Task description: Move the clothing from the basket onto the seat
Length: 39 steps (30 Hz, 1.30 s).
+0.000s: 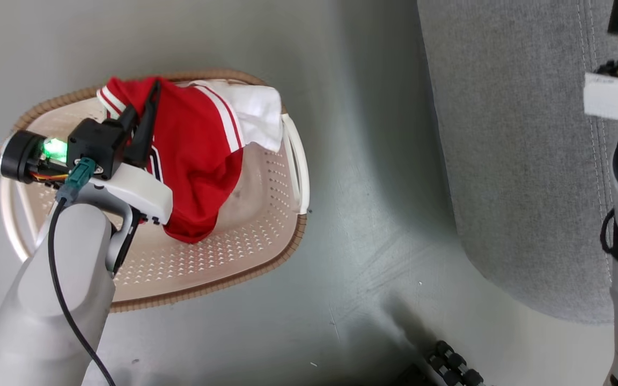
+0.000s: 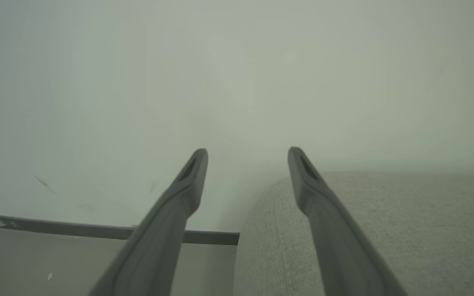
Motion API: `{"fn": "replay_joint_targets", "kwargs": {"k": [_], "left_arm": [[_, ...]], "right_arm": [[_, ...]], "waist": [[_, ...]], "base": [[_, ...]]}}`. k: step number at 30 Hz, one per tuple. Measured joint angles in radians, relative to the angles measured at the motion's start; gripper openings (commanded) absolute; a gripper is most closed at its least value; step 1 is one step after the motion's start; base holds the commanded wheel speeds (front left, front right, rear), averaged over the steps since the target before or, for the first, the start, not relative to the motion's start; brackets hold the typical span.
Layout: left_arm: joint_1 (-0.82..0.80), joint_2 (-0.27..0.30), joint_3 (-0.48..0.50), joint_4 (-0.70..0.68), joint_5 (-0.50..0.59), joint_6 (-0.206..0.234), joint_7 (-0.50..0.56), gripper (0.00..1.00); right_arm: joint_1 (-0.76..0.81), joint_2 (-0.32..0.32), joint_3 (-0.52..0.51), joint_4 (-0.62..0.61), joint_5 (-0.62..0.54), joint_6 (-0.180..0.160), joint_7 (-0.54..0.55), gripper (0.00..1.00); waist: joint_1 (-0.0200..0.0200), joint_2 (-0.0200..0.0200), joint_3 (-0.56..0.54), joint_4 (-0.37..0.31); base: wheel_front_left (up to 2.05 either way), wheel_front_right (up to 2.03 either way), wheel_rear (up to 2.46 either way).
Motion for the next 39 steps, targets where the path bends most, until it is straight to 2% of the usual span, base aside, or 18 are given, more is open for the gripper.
{"fn": "replay_joint_targets", "kwargs": {"k": [8, 20, 39], "left_arm": [[0.041, 0.017, 0.015, -0.125, 0.01, 0.026, -0.004, 0.0], [0.069, 0.039, 0.034, -0.271, 0.007, 0.026, -0.005, 0.0], [0.211, 0.075, 0.056, -0.319, -0.054, 0.0, 0.005, 0.0]], "right_arm": [[0.045, 0.0, -0.002, 0.029, -0.009, 0.0, 0.0, 1.0], [0.109, -0.001, 0.025, 0.052, -0.04, 0.0, 0.0, 1.0], [0.314, -0.002, 0.15, 0.122, -0.109, 0.0, 0.0, 1.0]], "waist": [[0.0001, 0.0, -0.059, 0.036], [0.0, 0.0, -0.174, 0.082], [0.0, 0.0, -0.43, 0.135]], "base": [[0.0, 0.0, 0.0], [0.0, 0.0, 0.0], [0.0, 0.0, 0.0]]}}
